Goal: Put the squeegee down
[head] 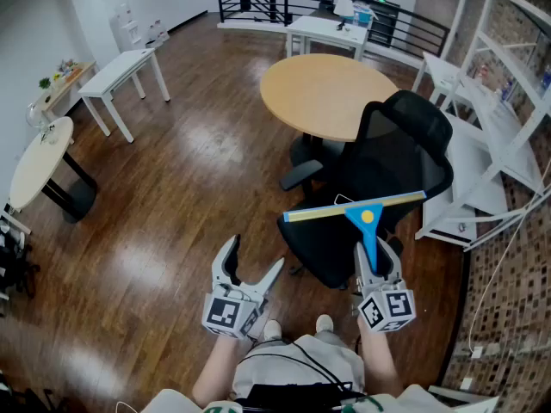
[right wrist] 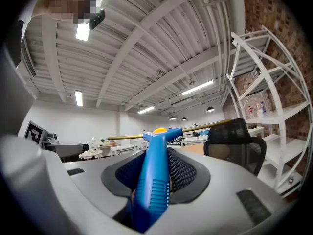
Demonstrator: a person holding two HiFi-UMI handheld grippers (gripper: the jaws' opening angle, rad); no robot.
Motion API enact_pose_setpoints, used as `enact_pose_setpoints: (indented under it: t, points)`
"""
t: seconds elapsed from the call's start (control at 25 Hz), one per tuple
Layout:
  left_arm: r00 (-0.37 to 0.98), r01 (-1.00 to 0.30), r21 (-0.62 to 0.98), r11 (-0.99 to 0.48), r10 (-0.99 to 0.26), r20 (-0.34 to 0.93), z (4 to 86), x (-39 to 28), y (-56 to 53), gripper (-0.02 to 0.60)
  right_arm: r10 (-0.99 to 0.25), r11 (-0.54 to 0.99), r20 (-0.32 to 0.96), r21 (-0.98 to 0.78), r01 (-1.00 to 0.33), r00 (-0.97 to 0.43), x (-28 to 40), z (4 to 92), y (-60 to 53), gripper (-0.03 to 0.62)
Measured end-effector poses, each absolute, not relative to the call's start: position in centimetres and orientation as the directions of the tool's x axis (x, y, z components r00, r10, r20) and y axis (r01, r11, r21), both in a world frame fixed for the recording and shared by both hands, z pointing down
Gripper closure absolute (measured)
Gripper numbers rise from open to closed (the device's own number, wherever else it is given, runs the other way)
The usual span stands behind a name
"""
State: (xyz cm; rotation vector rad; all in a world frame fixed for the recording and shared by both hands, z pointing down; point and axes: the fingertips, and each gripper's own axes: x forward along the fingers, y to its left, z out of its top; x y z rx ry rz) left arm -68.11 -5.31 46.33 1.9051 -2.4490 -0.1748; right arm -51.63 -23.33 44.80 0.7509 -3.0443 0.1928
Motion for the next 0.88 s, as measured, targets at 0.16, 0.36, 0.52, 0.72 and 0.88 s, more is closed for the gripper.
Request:
enact_pose_setpoints:
  t: [0.16,0.36,0.52,0.72,0.88]
  points:
    - [-0.127,-0.985,0.119,0.121,-0.991,-0.043,46.8,-66.3,-8.2,0.163,-0.526,0.843,0.032,-0.116,-0.526,-0.85,-49.1,45.2,-23.2,0.436]
    - [0.08,-0.989,0.126,-0.083,-0.996,-0.03,49.1,-61.5,-11.5,0.163,-0.664,0.737,0.072,-0.106,-0.667,-0.744,-42.5,46.6,-22.4,0.436]
    - [0.23,-0.965,0.117,-0.234,-0.972,-0.043,49.0,-55.8,-14.2,0.168,-0.773,0.626,0.057,-0.1,-0.774,-0.632,-35.6,46.0,-21.9,0.436]
    - [0.376,-0.92,0.096,-0.38,-0.925,-0.058,47.5,-47.4,-17.0,0.178,-0.874,0.48,0.036,-0.098,-0.872,-0.485,-26.3,45.3,-21.1,0.436]
    - [0.49,-0.869,0.052,-0.492,-0.871,-0.046,47.7,-39.8,-17.6,0.178,-0.92,0.385,0.028,-0.125,-0.915,-0.391,-18.7,45.5,-18.5,0.436]
